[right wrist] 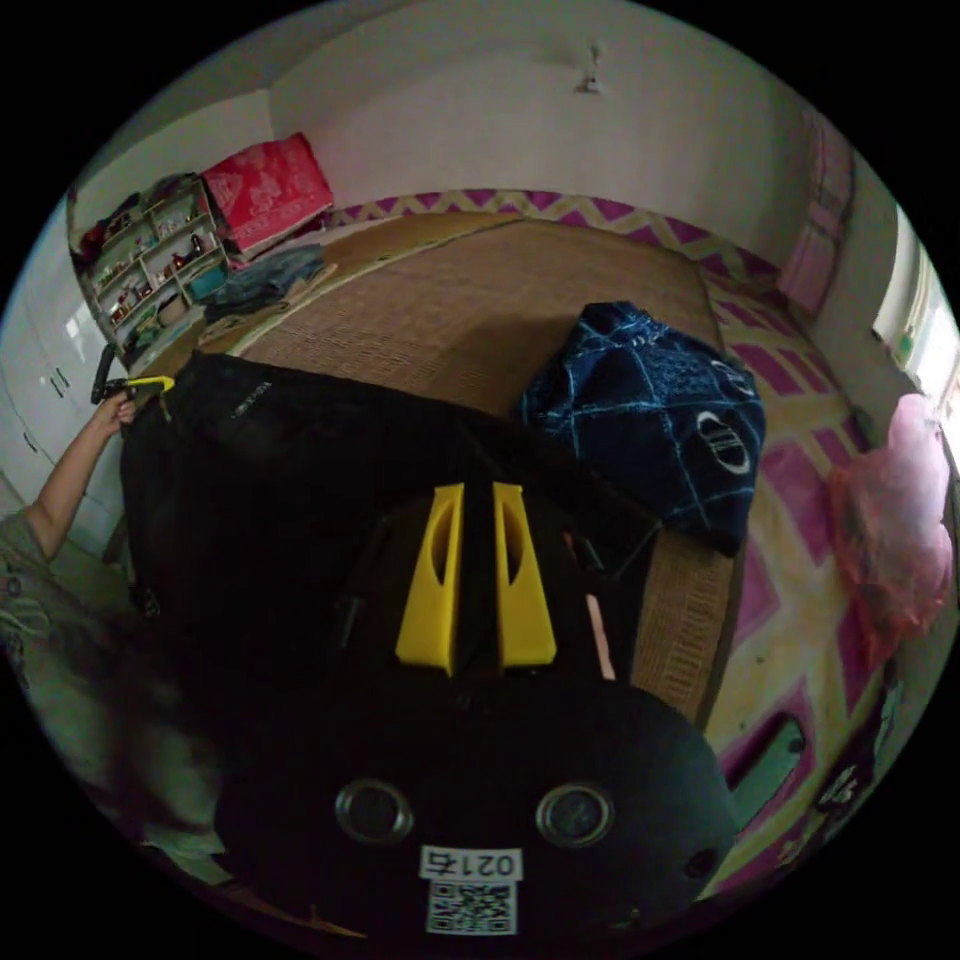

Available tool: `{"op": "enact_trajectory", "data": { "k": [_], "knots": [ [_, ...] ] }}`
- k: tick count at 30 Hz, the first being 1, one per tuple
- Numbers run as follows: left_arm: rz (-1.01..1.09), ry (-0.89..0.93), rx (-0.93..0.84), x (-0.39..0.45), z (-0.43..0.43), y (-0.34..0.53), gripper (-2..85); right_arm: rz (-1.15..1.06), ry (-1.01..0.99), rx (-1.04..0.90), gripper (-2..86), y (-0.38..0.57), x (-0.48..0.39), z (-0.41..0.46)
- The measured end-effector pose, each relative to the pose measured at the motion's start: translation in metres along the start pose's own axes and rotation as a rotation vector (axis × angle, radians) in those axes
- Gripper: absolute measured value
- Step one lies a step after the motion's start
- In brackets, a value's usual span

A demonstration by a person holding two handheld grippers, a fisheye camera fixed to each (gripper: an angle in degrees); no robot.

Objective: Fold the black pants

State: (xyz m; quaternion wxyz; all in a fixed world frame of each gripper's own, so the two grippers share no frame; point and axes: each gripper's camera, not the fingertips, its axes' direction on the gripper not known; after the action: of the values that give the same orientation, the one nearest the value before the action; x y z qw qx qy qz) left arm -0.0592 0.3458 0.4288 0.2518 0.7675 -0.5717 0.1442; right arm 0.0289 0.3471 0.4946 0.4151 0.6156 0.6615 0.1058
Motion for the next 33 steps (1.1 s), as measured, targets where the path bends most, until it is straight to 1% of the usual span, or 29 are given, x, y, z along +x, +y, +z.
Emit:
{"op": "enact_trajectory", "data": {
  "k": [2,3,4,5,6,9,13,16,17,18,19,20,21,23,24,25,27,28,29,30,31,33],
  "knots": [
    [0.037,-0.02,-0.044,0.006,0.016,-0.015,6.6,0.003,-0.058,-0.07,3.3,-0.021,0.013,0.026],
    [0.009,-0.018,-0.052,0.002,0.021,-0.023,6.9,-0.002,-0.049,-0.134,1.9,-0.032,0.018,0.044],
    [0.0,-0.004,-0.056,0.0,0.023,-0.027,6.7,-0.007,-0.018,-0.167,1.5,-0.036,0.02,0.054],
    [-0.029,0.019,-0.054,-0.004,0.027,-0.032,6.4,-0.03,0.068,-0.226,0.6,-0.041,0.022,0.071],
    [-0.044,0.018,-0.053,-0.007,0.03,-0.038,6.0,-0.04,0.098,-0.198,0.1,-0.045,0.025,0.074],
    [-0.074,0.018,-0.036,-0.007,0.036,-0.049,5.5,0.0,0.196,-0.198,-0.5,-0.058,0.033,0.085],
    [-0.082,0.002,-0.008,0.0,0.038,-0.052,4.9,0.039,0.243,-0.169,-0.8,-0.064,0.036,0.085],
    [-0.11,-0.015,0.01,0.005,0.028,-0.041,1.6,0.04,0.289,-0.161,-0.9,-0.059,0.03,0.077],
    [-0.129,-0.06,0.025,0.006,0.018,-0.033,0.9,0.031,0.321,-0.138,-0.9,-0.055,0.023,0.064],
    [-0.108,-0.038,0.063,0.01,0.002,-0.021,0.6,0.005,0.327,-0.087,-0.9,-0.046,0.014,0.042],
    [-0.083,-0.004,0.085,0.013,-0.007,-0.014,0.7,-0.022,0.3,-0.065,-0.9,-0.041,0.009,0.03],
    [-0.044,0.045,0.113,0.019,-0.023,0.001,1.6,-0.087,0.207,-0.05,-0.8,-0.029,-0.001,0.008],
    [-0.016,0.075,0.122,0.026,-0.039,0.016,3.3,-0.139,0.1,-0.075,-0.7,-0.016,-0.012,-0.01],
    [0.034,0.107,0.122,0.042,-0.058,0.041,4.8,-0.212,-0.031,-0.143,-0.6,0.007,-0.028,-0.028],
    [0.064,0.109,0.116,0.055,-0.066,0.056,5.4,-0.235,-0.048,-0.176,-0.5,0.022,-0.036,-0.034],
    [0.078,0.112,0.106,0.062,-0.068,0.063,5.8,-0.234,-0.033,-0.195,-0.4,0.029,-0.037,-0.035],
    [0.128,0.148,0.058,0.088,-0.065,0.083,5.8,-0.167,0.123,-0.271,-0.6,0.051,-0.028,-0.022],
    [0.144,0.148,0.039,0.094,-0.062,0.086,5.5,-0.143,0.127,-0.282,-0.7,0.055,-0.022,-0.017],
    [0.16,0.102,-0.005,0.104,-0.053,0.091,4.1,-0.085,0.105,-0.203,-0.8,0.061,-0.01,-0.022],
    [0.144,0.01,0.023,0.108,-0.054,0.095,1.8,-0.034,0.109,-0.173,-0.9,0.063,0.003,-0.026],
    [0.144,0.006,0.021,0.107,-0.057,0.094,1.4,-0.013,0.121,-0.166,-0.9,0.062,0.008,-0.027],
    [0.095,0.031,0.022,0.095,-0.065,0.092,0.1,0.01,0.212,-0.147,-1.0,0.06,0.018,-0.034]
  ]
}}
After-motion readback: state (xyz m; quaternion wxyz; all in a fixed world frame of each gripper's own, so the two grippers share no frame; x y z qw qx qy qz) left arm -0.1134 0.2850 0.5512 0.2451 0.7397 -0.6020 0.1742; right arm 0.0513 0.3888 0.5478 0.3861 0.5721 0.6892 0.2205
